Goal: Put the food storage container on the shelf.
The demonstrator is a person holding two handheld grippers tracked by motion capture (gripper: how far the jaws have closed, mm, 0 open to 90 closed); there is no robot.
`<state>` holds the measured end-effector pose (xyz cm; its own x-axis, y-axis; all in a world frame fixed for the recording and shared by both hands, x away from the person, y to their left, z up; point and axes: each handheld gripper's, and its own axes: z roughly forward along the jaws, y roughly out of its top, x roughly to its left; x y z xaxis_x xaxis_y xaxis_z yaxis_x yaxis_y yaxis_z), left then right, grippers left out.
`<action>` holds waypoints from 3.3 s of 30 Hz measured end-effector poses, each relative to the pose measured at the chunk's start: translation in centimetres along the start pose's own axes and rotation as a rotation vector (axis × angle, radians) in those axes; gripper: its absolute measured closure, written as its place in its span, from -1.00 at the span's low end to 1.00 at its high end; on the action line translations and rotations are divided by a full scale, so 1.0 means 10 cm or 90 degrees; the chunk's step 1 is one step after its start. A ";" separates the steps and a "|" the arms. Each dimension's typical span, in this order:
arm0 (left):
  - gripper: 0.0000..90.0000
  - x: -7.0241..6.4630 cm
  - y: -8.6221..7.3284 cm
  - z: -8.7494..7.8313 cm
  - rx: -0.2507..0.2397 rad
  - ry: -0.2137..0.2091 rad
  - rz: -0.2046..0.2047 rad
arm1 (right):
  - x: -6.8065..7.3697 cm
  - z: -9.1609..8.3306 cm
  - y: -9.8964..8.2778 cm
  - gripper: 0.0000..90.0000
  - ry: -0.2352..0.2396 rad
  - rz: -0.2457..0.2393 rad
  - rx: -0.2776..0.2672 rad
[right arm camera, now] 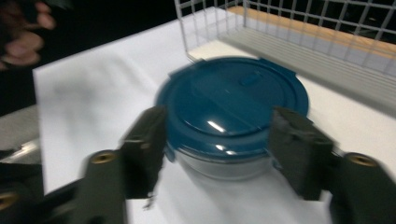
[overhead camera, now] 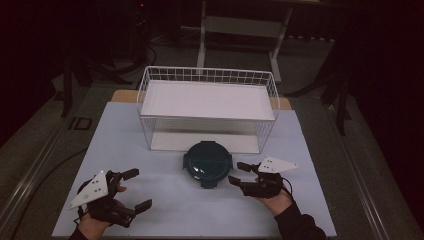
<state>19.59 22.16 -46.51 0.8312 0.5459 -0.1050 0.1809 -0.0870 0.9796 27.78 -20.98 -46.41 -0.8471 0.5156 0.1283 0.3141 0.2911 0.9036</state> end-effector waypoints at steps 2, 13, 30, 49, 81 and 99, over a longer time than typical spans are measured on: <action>-0.99 -0.01 0.03 0.02 0.000 -0.004 0.000 | 0.01 -0.02 0.01 -0.37 0.010 0.000 -0.007; -0.99 0.02 0.25 0.23 0.019 -0.022 0.002 | 0.09 -0.19 0.21 -0.69 -0.005 -0.043 -0.078; -0.99 0.30 0.49 0.88 0.119 -0.015 -0.057 | 0.04 -0.23 0.25 -0.63 -0.069 -0.056 -0.102; -0.99 0.83 0.07 1.39 0.244 0.010 -0.357 | 0.07 -0.12 0.16 -0.76 -0.076 -0.035 -0.055; 0.10 1.11 -0.16 1.51 0.311 -0.042 -0.644 | -0.02 -0.07 0.10 -0.70 -0.069 0.002 -0.038; 0.21 1.01 -0.15 1.54 0.310 -0.079 -0.575 | -0.20 0.00 0.02 -0.65 -0.055 0.096 -0.001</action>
<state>35.80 14.96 -51.65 0.3228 0.4874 -0.8113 0.9348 -0.0301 0.3539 29.53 -21.98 -46.51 -0.7504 0.6208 0.2270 0.4340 0.2037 0.8776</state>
